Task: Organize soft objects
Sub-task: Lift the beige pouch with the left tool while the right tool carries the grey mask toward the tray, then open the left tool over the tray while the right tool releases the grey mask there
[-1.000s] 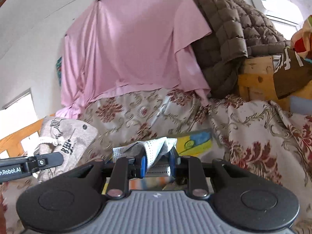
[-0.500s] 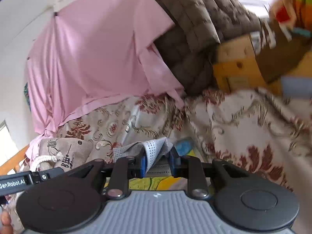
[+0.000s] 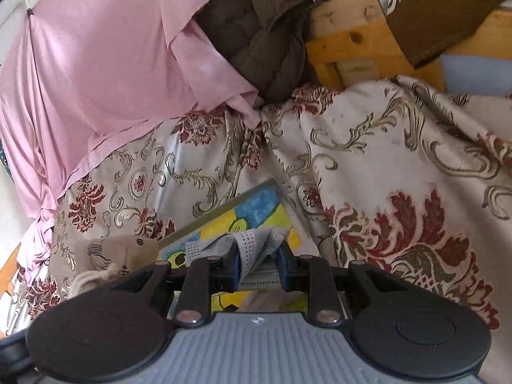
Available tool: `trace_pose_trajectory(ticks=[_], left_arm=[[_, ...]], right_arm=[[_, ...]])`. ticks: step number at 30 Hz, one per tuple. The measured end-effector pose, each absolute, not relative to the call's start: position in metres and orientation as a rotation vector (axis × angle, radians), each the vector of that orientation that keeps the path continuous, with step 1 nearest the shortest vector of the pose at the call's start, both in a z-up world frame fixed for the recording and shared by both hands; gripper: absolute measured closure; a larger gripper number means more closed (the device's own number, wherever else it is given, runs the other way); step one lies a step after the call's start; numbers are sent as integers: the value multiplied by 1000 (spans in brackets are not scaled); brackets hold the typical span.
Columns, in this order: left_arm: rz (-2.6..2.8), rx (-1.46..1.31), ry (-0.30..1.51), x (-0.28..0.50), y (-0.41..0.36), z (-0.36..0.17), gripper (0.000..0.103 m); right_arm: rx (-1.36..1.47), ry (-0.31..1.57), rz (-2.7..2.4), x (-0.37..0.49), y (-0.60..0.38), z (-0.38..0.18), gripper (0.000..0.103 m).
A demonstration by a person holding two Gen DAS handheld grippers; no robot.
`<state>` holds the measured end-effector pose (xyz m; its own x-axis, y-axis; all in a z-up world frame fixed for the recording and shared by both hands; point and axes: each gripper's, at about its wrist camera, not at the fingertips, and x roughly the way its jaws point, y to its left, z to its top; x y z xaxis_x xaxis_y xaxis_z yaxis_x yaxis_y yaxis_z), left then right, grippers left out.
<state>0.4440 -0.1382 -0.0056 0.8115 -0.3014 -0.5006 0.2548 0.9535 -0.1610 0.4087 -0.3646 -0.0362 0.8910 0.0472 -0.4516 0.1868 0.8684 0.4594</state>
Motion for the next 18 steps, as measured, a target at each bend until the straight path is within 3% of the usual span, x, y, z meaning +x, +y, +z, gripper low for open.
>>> trace_pose_trajectory(ticks=[13, 18], left_arm=[[-257, -60, 627, 456, -149, -22, 80], [-253, -43, 637, 456, -155, -25, 78]], right_arm=[[533, 526, -48, 411, -376, -47, 71], [533, 537, -45, 412, -375, -51, 62]])
